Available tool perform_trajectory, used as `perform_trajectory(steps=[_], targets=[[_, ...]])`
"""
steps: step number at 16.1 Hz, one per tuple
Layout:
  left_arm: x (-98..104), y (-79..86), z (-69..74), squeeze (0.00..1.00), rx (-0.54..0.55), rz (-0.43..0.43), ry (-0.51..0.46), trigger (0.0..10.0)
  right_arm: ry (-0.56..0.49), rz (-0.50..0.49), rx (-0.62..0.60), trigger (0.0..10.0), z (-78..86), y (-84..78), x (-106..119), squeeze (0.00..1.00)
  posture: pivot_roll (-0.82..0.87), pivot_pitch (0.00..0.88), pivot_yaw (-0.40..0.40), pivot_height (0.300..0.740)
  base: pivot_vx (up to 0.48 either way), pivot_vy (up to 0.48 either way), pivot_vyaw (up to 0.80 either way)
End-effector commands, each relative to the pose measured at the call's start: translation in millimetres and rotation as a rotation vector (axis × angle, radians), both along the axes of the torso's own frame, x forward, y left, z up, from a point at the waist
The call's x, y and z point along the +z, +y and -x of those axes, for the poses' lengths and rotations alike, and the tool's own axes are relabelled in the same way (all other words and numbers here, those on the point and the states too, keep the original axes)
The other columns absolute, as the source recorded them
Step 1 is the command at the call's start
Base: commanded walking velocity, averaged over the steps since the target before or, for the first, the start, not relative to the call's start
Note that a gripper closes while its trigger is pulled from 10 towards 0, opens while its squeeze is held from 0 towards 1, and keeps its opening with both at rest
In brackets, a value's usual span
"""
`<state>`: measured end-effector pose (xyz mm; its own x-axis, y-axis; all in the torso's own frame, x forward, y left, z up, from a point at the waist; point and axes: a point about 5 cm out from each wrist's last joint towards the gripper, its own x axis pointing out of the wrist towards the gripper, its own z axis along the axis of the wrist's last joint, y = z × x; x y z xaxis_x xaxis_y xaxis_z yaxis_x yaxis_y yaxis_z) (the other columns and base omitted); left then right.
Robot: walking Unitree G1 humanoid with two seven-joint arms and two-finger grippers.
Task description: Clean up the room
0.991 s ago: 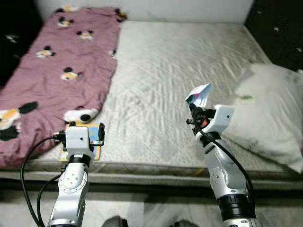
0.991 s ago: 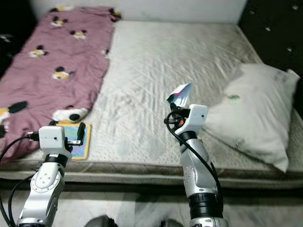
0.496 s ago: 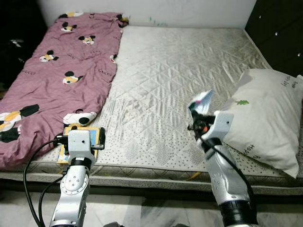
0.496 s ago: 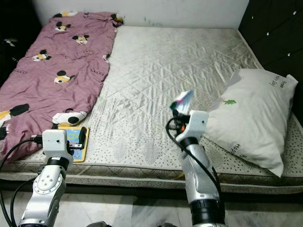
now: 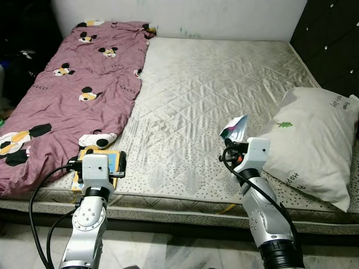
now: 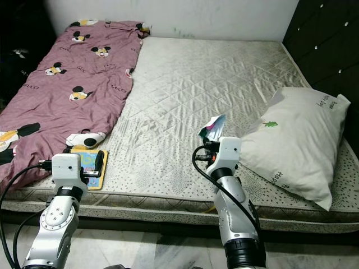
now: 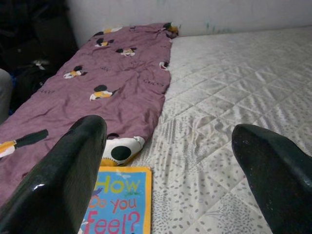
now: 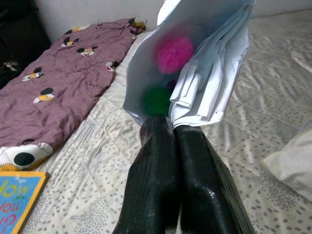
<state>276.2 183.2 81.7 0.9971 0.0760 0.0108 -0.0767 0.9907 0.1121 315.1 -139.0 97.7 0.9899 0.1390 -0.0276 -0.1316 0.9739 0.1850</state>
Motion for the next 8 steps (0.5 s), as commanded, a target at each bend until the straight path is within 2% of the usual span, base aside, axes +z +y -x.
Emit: perform_trajectory(steps=[1, 4, 7, 8], targets=[[-0.4, -0.3, -0.4, 0.0, -0.002, 0.004, 0.003, 10.0, -0.002, -0.01, -0.01, 10.0, -1.4, -1.7, 1.1, 0.0, 0.01, 0.09, -0.028, 0.74, 0.0, 0.0, 0.0], [0.3, -1.0, -0.8, 0.0, -0.009, 0.012, 0.002, 10.0, 0.006, -0.013, 0.0, 10.0, -0.8, 0.1, -0.3, 0.0, 0.01, 0.097, -0.033, 0.74, 0.0, 0.0, 0.0], [1.0, -1.3, -0.9, 0.0, -0.014, 0.016, 0.0, 10.0, 0.006, -0.014, 0.004, 10.0, -1.0, 1.4, -0.5, 0.0, 0.01, 0.1, -0.033, 0.74, 0.0, 0.0, -0.68], [1.6, -4.3, -0.2, 0.0, -0.048, 0.024, -0.002, 10.0, 0.006, -0.015, 0.005, 10.0, -1.3, 1.5, -0.6, 0.0, 0.01, 0.102, -0.032, 0.74, 0.0, 0.0, 0.0]])
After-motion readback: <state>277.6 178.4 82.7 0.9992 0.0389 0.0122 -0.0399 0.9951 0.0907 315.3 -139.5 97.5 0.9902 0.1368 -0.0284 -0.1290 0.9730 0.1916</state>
